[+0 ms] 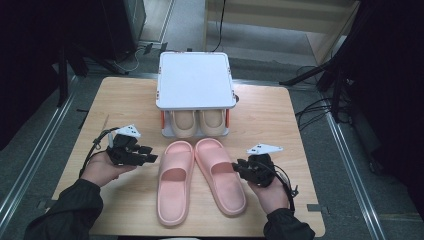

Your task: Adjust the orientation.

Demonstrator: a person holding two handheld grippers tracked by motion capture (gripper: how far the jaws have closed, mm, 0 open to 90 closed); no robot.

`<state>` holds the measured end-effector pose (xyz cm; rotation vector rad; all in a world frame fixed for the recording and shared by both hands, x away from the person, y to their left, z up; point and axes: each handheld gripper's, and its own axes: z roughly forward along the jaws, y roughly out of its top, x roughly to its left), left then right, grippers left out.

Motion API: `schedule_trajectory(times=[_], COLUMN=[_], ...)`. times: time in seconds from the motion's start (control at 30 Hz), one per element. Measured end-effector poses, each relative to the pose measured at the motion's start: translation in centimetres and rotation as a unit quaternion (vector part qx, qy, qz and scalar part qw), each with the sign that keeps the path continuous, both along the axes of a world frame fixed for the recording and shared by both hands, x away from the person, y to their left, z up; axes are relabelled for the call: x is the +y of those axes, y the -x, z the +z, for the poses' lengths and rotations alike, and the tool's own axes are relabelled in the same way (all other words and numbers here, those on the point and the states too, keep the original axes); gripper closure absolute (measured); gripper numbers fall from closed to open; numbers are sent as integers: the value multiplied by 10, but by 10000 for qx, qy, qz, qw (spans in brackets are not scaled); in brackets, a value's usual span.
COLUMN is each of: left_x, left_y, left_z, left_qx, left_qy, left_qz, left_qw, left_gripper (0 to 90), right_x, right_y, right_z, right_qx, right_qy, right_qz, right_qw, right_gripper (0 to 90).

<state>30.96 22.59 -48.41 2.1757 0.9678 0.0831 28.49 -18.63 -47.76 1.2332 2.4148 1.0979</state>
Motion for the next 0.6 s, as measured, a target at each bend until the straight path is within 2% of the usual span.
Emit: schedule_trajectory(times=[0.07,0.17,0.27,0.37,0.43,0.47,0.6], left_x=[0,-1,-2,-4,-5,-6,-9], left_y=[1,4,5,6,7,7,10], left_z=[-1,-2,-5,-10,-13,-14,-16], left_qx=[20,27,75,190,266,299,348], left_qy=[-22,-39,-84,-161,-210,-245,-332], left_qz=[-6,-25,-50,-108,-136,-174,-276], left_qw=[10000,10000,9999,9996,9993,9991,9985], left_gripper=[572,576,577,577,576,573,571], right_x=[-6,-11,-10,-7,-4,-3,0], right_y=[-1,-9,-19,-27,-32,-36,-38], right_z=[3,-1,-9,-16,-22,-25,-28], right_qx=[-116,-59,61,122,146,221,366], right_qy=[-27,64,256,432,645,708,753], right_qz=[-67,-114,-155,-90,-28,-7,56], right_qw=[9999,9999,9995,9990,9978,9972,9965], right_gripper=[771,780,779,766,762,763,765])
